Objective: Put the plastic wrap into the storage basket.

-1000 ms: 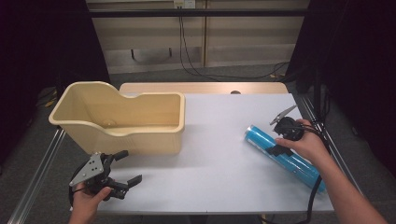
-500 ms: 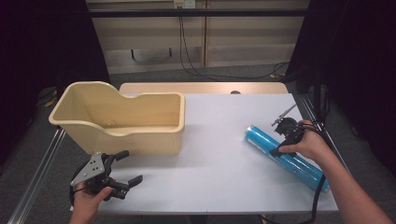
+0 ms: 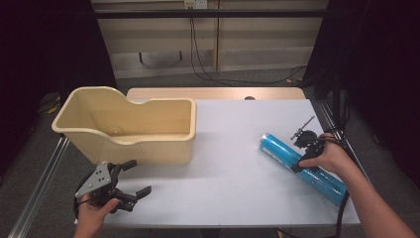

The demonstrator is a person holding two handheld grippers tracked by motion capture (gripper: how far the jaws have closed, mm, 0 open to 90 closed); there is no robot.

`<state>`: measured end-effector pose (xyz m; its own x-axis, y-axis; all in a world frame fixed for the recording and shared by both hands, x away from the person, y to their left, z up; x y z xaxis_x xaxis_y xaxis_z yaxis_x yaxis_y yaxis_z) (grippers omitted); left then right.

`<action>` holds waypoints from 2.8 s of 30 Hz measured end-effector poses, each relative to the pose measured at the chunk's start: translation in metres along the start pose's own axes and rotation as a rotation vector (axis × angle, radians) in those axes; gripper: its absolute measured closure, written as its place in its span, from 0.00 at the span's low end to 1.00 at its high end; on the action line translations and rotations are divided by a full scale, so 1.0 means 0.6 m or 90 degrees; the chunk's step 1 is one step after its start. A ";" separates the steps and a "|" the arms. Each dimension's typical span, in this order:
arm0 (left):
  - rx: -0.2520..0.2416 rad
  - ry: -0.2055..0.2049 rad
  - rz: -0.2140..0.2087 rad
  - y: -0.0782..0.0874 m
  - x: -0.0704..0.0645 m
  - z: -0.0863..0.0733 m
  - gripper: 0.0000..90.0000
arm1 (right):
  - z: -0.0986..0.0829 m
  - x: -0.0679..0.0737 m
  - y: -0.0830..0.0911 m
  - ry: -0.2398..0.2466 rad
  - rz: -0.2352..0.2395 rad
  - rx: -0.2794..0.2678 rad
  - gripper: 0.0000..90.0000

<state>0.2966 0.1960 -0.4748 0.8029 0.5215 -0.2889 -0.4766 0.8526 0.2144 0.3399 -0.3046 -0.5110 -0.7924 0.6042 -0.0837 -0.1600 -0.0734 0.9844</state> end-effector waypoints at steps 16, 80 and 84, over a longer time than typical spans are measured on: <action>0.002 -0.001 0.000 -0.001 0.000 -0.001 0.00 | -0.019 0.007 -0.030 -0.005 0.017 0.021 0.12; -0.003 0.005 -0.009 -0.001 -0.002 0.003 0.00 | 0.142 0.012 0.126 0.129 0.032 -0.010 0.36; -0.002 0.003 -0.009 0.000 -0.002 0.002 0.00 | 0.153 0.010 0.140 0.134 0.027 -0.013 0.36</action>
<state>0.2962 0.1950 -0.4732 0.8075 0.5101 -0.2963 -0.4670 0.8596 0.2072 0.3761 -0.2341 -0.4146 -0.9039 0.4212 -0.0744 -0.1338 -0.1132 0.9845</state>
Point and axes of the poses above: each handheld gripper's, and its own axes: y roughly backward along the jaws, z roughly out of its top, x roughly to its left, the point moved 9 cm from there along -y, roughly forward along the jaws, and after that the axes turned 14 degrees about y, right-handed, at the moved point
